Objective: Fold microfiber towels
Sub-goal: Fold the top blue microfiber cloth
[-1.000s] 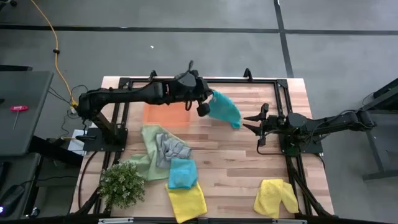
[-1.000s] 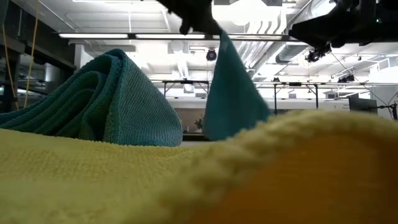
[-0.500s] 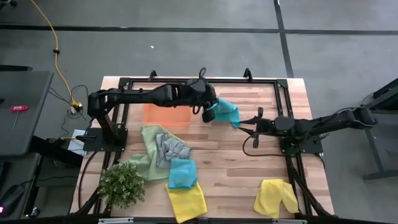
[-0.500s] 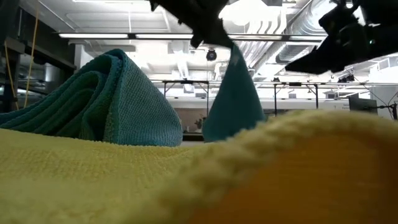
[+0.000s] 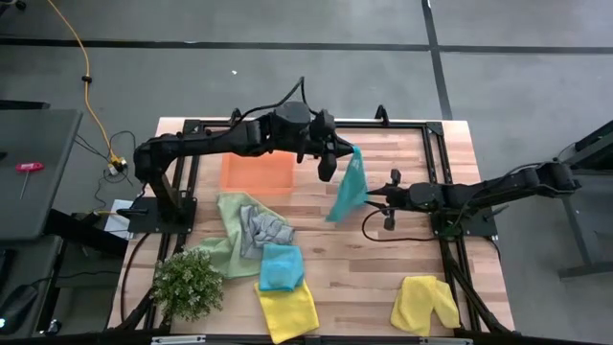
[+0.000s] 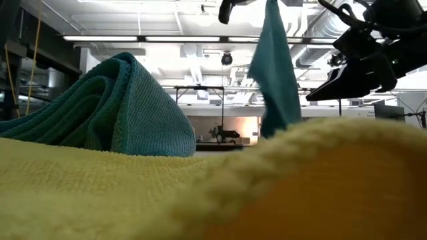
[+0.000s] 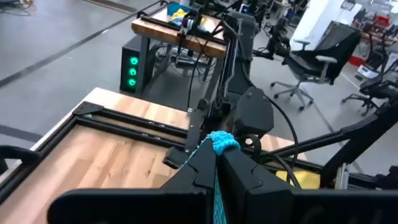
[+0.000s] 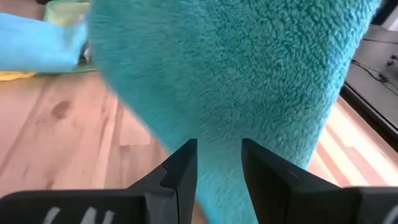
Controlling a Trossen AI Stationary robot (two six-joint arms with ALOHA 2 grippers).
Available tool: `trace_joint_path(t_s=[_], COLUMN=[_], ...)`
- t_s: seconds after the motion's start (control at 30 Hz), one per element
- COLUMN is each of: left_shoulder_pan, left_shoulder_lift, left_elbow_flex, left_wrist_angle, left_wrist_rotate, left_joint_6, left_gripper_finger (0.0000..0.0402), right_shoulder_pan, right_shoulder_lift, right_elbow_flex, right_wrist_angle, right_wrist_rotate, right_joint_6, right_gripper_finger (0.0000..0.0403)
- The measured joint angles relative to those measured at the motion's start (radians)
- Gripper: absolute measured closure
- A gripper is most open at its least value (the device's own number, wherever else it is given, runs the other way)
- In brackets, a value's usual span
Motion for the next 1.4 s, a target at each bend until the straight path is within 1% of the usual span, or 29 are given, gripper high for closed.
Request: trace_joint_path(t_s=[0.13,0.27,0.43,0.57,0.63,0.77,0.87,0.97,1.07,1.2,1.3,1.4], left_shoulder_pan=[-0.047,-0.095,-0.116,-0.104,-0.089,-0.048,-0.011,0.03,0.075,0.111,0.111,0.104], left_shoulder_lift=[0.042,0.083,0.168,0.24,0.261,0.26,0.238,0.23,0.23,0.23,0.23,0.23], left_elbow_flex=[-0.006,-0.005,-0.005,-0.005,-0.006,-0.006,-0.005,-0.003,-0.005,-0.005,-0.005,-0.005], left_wrist_angle=[-0.007,-0.019,-0.024,-0.035,-0.062,-0.076,-0.081,-0.078,-0.159,-0.273,-0.29,-0.292], left_wrist_rotate=[0.009,0.007,-0.056,-0.099,-0.114,-0.209,-0.313,-0.42,-0.428,-0.377,-0.362,-0.35], left_joint_6=[-0.004,0.051,0.089,0.105,0.121,0.157,0.198,0.221,0.187,0.159,0.164,0.207], left_gripper_finger=[0.0401,0.0401,0.0401,0.0401,0.0401,0.0401,0.0401,0.0401,0.0401,0.0401,0.0401,0.0401], right_shoulder_pan=[0.004,0.021,0.053,0.085,0.101,0.112,0.112,0.112,0.112,0.112,0.112,0.112], right_shoulder_lift=[-0.022,-0.063,-0.079,-0.076,-0.079,-0.078,-0.07,-0.06,-0.032,0.045,0.131,0.237], right_elbow_flex=[0.013,0.099,0.23,0.258,0.246,0.217,0.217,0.216,0.216,0.216,0.216,0.216], right_wrist_angle=[-0.028,-0.22,-0.509,-0.628,-0.625,-0.62,-0.583,-0.497,-0.409,-0.289,-0.213,-0.127], right_wrist_rotate=[-0.018,-0.062,-0.088,-0.092,-0.093,-0.084,-0.069,-0.067,-0.067,-0.067,-0.067,-0.068], right_joint_6=[-0.002,0.005,0.129,0.211,0.215,0.212,0.22,0.221,0.216,0.21,0.165,0.111], right_gripper_finger=[0.0285,0.0285,0.0285,0.0285,0.0285,0.0285,0.0285,0.0285,0.0285,0.0285,0.0285,0.0285])
